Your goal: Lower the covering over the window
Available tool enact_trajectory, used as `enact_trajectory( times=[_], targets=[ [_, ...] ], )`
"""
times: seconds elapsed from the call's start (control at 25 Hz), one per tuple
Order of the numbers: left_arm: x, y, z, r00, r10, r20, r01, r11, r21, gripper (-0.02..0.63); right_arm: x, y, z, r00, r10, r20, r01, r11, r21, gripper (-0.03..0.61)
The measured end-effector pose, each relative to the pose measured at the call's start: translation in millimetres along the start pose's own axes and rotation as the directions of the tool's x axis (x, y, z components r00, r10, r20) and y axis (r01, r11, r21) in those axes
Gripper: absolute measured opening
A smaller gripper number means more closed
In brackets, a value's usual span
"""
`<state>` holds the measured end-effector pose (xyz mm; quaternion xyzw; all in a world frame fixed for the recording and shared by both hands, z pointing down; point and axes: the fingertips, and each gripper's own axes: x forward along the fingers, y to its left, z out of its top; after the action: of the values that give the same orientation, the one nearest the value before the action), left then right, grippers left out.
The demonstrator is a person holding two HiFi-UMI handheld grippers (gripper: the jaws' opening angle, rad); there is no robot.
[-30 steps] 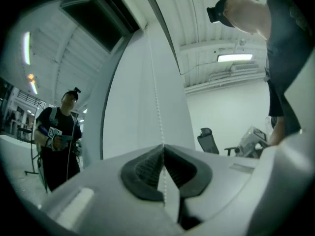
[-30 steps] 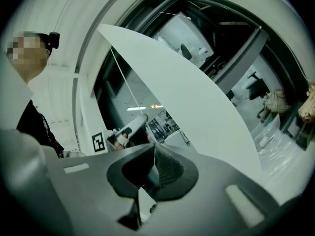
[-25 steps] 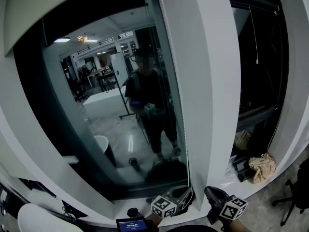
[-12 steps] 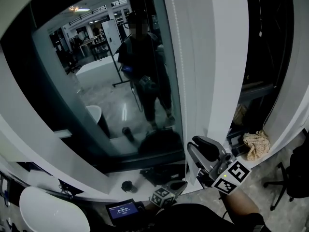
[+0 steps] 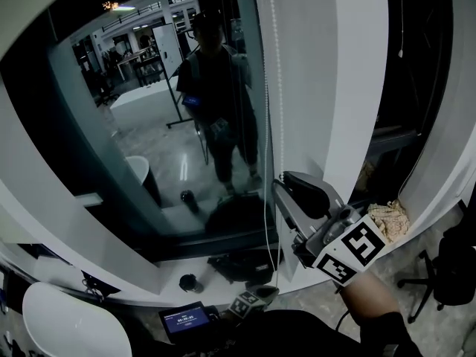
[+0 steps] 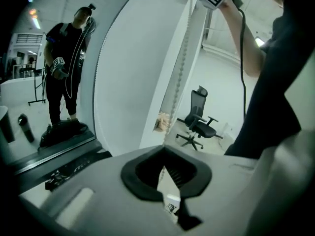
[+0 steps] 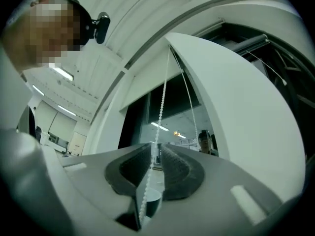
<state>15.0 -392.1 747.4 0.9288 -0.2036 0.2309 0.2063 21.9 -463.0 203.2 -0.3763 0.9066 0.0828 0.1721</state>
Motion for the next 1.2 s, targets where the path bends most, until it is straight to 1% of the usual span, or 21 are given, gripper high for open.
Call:
enact_trajectory(
  times=[0.04,0.08,0.12,0.16,0.2,0.24,0.28,0.32,0.36,0.44,0.52,0.56,0.64,0.68,0.72,0.8,0.88,0.92,1.0,1.08,1.2],
  targets=[
    [0.3,2.1,0.4,1.000,0.000,0.002,0.000,1.000,-0.007,0.005,0.7,3.6,2.7,1.000,-0.004,-0.001,0.004,0.998,-0.068,0.021],
    [0.1,2.7,1.6,1.000,-0.006,0.006,0.006,1.000,-0.012,0.005,1.1,7.8,4.5,1.000,-0.013,-0.004,0.013,0.988,-0.156,0.015],
    [-0.8,1.6,3.2,1.000,-0.020,0.011,0.020,1.000,-0.014,0.005,1.0,12.3,5.9,0.999,-0.032,-0.007,0.029,0.966,-0.257,0.012],
    [-2.7,-0.5,5.6,0.999,-0.039,0.022,0.039,0.999,-0.015,0.005,-0.1,16.0,6.1,0.998,-0.062,-0.015,0.052,0.930,-0.364,0.011],
    [-5.6,-2.0,9.7,0.997,-0.058,0.045,0.059,0.998,-0.022,0.006,-2.6,17.9,4.2,0.994,-0.101,-0.032,0.074,0.879,-0.472,0.009],
    [-10.3,-1.2,16.5,0.994,-0.068,0.086,0.071,0.997,-0.038,0.006,-5.8,18.5,0.3,0.989,-0.139,-0.055,0.084,0.820,-0.567,0.008],
    [-17.2,2.8,26.2,0.988,-0.060,0.145,0.069,0.996,-0.062,0.008,-8.7,19.2,-5.1,0.983,-0.162,-0.081,0.075,0.770,-0.634,0.008],
    [-27.0,9.0,38.6,0.976,-0.031,0.214,0.051,0.995,-0.087,0.008,-11.1,20.4,-12.3,0.979,-0.170,-0.111,0.053,0.743,-0.667,0.008],
    [-40.2,15.4,53.6,0.959,0.009,0.283,0.023,0.994,-0.107,0.021,-13.8,21.2,-21.8,0.975,-0.170,-0.145,0.028,0.738,-0.675,0.008],
    [-73.3,26.5,82.3,0.916,0.097,0.390,-0.050,0.990,-0.131,0.075,-21.5,19.0,-45.5,0.962,-0.176,-0.209,-0.007,0.749,-0.662,0.008],
    [-106.5,45.1,96.4,0.867,0.187,0.461,-0.126,0.979,-0.160,0.096,-31.3,12.0,-74.0,0.940,-0.198,-0.278,-0.032,0.760,-0.649,0.008],
    [-124.4,56.6,102.2,0.837,0.232,0.495,-0.162,0.970,-0.182,0.097,-36.7,7.9,-91.2,0.924,-0.210,-0.321,-0.048,0.768,-0.639,0.008],
    [-163.1,77.1,118.2,0.766,0.307,0.565,-0.206,0.950,-0.236,0.097,-49.0,1.7,-131.9,0.886,-0.225,-0.405,-0.077,0.790,-0.608,0.008],
    [-181.1,84.2,128.3,0.735,0.331,0.592,-0.216,0.942,-0.258,0.095,-56.5,-0.8,-154.5,0.866,-0.231,-0.444,-0.088,0.804,-0.589,0.008],
    [-196.5,87.7,140.9,0.710,0.344,0.614,-0.221,0.937,-0.269,0.095,-64.7,-3.4,-177.7,0.845,-0.236,-0.480,-0.095,0.818,-0.568,0.006],
    [-216.5,84.4,171.1,0.675,0.323,0.663,-0.206,0.946,-0.251,0.094,-81.7,-8.2,-221.9,0.805,-0.242,-0.542,-0.095,0.849,-0.520,0.006],
    [-221.5,72.6,200.6,0.652,0.239,0.719,-0.146,0.971,-0.191,0.094,-97.3,-10.8,-259.7,0.767,-0.240,-0.595,-0.087,0.880,-0.466,0.006],
    [-220.4,63.5,216.5,0.651,0.192,0.734,-0.113,0.981,-0.156,0.094,-104.6,-11.2,-278.0,0.746,-0.236,-0.623,-0.084,0.894,-0.440,0.006],
    [-214.3,40.1,251.9,0.668,0.101,0.737,-0.056,0.995,-0.085,0.094,-120.0,-9.2,-317.6,0.692,-0.219,-0.688,-0.092,0.918,-0.386,0.006],
    [-205.0,17.4,285.3,0.672,0.010,0.740,-0.001,1.000,-0.013,0.095,-138.1,-4.0,-360.6,0.625,-0.191,-0.757,-0.112,0.938,-0.329,0.006],
    [-190.1,-7.6,324.0,0.650,-0.119,0.750,0.100,0.992,0.070,0.095,-170.8,9.2,-425.0,0.504,-0.134,-0.853,-0.120,0.968,-0.223,0.006]
  ],
)
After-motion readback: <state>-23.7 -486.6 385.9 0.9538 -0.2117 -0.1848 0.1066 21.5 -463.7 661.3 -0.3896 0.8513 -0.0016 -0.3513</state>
